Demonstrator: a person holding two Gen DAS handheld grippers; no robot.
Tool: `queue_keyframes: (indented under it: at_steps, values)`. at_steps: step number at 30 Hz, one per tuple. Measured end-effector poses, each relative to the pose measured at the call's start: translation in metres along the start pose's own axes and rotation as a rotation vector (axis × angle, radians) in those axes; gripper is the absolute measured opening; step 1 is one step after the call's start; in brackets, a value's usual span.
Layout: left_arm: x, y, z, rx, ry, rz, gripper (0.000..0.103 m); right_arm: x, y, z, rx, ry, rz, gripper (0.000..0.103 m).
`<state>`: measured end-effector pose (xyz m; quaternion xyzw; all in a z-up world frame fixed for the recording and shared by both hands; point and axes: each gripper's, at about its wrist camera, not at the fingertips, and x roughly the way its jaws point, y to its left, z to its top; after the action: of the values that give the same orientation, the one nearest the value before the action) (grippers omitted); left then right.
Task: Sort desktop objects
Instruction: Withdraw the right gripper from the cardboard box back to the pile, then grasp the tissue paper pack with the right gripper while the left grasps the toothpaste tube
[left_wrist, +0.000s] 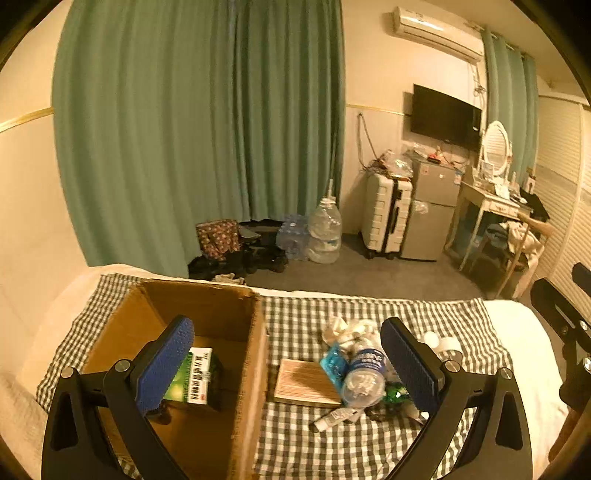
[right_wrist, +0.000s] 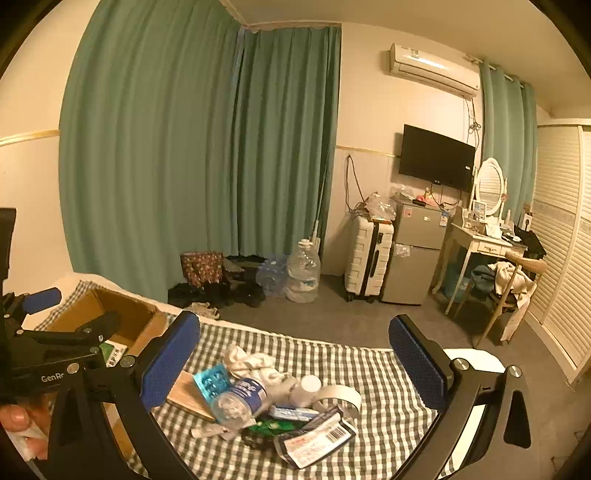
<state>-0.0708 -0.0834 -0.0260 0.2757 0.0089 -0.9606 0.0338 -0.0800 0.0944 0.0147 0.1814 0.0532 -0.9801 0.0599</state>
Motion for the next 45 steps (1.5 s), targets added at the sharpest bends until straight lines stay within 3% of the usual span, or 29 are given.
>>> queue_keyframes:
  at_steps: [7, 10, 20, 28, 45]
  values:
    - [0.014, -0.018, -0.008, 0.045, 0.023, 0.001, 0.103, 0.013, -0.023, -0.016, 0.054, 0.050, 0.007, 0.103]
    - [0.019, -0.025, -0.011, 0.057, 0.030, -0.006, 0.103, 0.025, -0.032, -0.023, 0.079, 0.118, -0.007, 0.103]
    - [0.042, -0.049, -0.024, 0.094, 0.081, -0.026, 0.103, 0.048, -0.051, -0.042, 0.097, 0.165, -0.043, 0.103]
    - [0.066, -0.059, -0.040, 0.115, 0.147, -0.071, 0.103, 0.067, -0.056, -0.063, 0.083, 0.178, -0.003, 0.103]
    - [0.127, -0.071, -0.092, 0.182, 0.316, -0.088, 0.103, 0.115, -0.060, -0.122, 0.100, 0.336, 0.021, 0.103]
